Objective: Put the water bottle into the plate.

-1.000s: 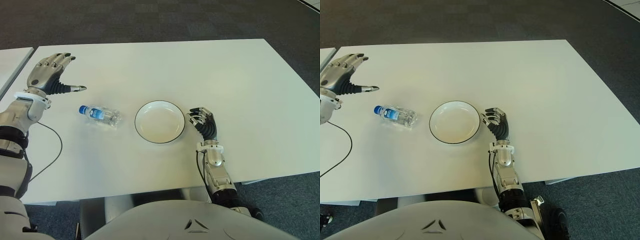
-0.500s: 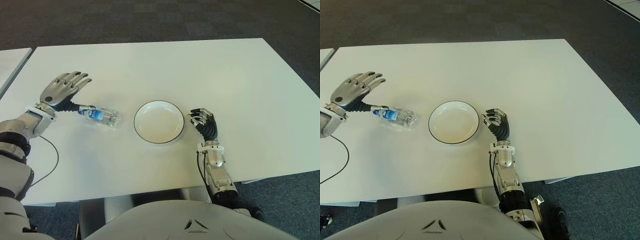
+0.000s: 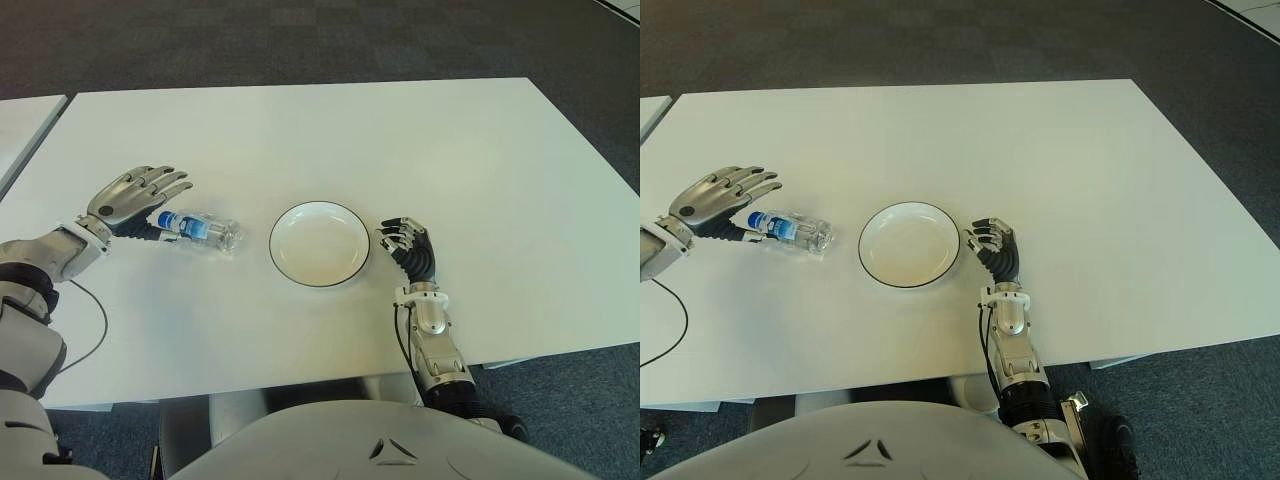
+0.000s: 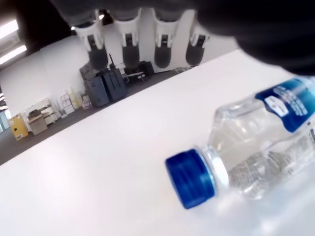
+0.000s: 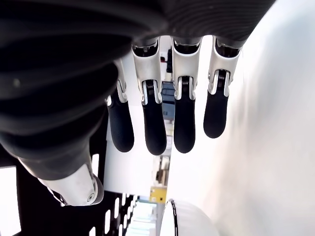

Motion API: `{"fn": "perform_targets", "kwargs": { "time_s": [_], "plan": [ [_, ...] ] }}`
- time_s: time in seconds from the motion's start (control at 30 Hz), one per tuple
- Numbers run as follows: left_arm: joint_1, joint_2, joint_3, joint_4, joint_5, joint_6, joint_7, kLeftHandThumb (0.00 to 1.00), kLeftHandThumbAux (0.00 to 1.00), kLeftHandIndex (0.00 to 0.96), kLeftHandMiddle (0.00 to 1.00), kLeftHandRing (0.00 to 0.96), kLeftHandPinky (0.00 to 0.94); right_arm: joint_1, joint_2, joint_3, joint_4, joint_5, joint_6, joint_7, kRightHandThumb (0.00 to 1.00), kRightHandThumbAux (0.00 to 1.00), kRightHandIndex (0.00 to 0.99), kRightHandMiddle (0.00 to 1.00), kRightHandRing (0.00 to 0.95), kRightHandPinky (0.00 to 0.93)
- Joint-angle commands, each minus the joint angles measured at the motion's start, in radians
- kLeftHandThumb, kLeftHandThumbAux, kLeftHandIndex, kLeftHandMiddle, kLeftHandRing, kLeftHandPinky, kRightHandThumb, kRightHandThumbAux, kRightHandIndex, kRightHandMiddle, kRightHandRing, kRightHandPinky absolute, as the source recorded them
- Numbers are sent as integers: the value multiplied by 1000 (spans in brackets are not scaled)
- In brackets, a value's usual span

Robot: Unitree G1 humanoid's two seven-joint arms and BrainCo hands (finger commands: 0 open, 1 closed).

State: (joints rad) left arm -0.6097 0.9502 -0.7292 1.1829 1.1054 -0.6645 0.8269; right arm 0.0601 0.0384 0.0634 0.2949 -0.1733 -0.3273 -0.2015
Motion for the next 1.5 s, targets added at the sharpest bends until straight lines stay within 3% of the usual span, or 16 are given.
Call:
{"fn": "perform_targets", "kwargs": {
  "time_s": [0.03,0.47,0.83,1.07,1.5],
  "plan": [
    [0,-25,-45,14,40,19,-4,403,132,0,0,0,0,8,2,-1,3,0,12,-1,705,737,415,410,386,385],
    [-10,-64,-137,45,87,48,-41,415,154,0,0,0,0,15,-2,-3,-11,-7,15,-6,702,738,415,408,381,382],
    [-22,-144,-195,101,97,115,-92,401,144,0,0,0,0,22,-1,-7,-23,-1,23,-5,706,737,416,416,386,382],
    [-46,-206,-211,138,87,156,-149,394,157,0,0,0,0,24,-2,-10,-23,3,17,-4,707,737,416,419,388,383],
    [-90,-260,-232,149,80,172,-215,371,198,0,0,0,0,34,-2,-12,-40,4,32,-6,705,737,416,418,386,378]
  ]
}}
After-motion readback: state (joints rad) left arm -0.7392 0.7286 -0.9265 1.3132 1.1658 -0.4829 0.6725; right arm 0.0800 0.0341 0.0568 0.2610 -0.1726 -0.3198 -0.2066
